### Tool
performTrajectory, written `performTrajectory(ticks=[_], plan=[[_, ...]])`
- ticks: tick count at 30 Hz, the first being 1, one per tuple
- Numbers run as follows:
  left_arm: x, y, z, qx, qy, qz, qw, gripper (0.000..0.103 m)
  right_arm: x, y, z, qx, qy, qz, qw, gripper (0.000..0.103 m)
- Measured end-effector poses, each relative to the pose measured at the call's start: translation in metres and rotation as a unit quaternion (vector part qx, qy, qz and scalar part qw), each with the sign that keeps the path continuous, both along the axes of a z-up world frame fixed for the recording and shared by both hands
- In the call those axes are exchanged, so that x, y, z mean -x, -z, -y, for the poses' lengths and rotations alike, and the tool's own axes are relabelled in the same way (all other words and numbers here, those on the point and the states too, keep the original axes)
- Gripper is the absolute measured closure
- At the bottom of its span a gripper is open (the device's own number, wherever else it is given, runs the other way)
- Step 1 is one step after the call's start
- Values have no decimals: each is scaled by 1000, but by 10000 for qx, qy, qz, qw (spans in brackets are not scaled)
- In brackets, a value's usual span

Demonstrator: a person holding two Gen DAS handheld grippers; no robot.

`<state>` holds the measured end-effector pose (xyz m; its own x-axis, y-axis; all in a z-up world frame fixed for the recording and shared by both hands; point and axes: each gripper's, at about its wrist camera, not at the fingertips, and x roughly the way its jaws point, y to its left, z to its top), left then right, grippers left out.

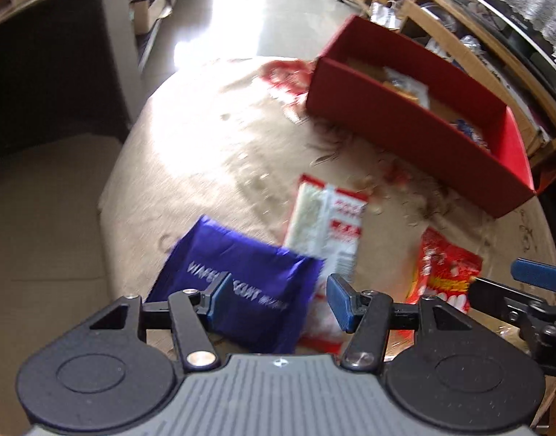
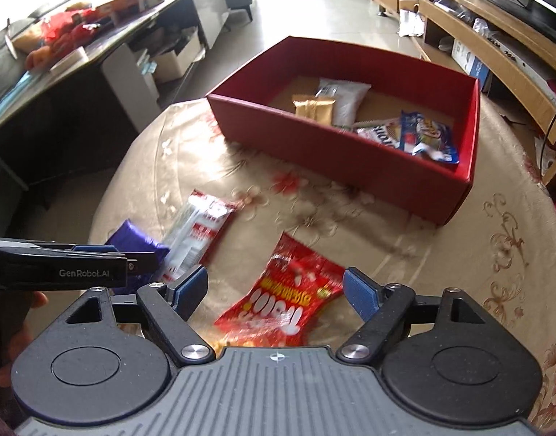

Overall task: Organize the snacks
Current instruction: 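Move the left tool to the blue WAFER BISCUIT pack and grasp it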

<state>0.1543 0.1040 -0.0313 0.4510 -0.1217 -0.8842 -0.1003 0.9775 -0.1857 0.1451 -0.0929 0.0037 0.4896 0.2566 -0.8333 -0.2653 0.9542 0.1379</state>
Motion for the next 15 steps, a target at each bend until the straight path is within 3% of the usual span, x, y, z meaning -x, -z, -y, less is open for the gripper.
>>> performTrajectory(ticks=[5,9,15], plan=[[8,5,-17,448,-364,-210,9981,44,2,3,-5,-31,-51,-43,10000,17],[-2,5,-12,38,-299,-83,9995,41,2,2,-8,-117,-116,-63,9998,16],[0,1,-27,267,-492,-66,9984,37,2,5,-7,-84,-152,-133,9998,16]])
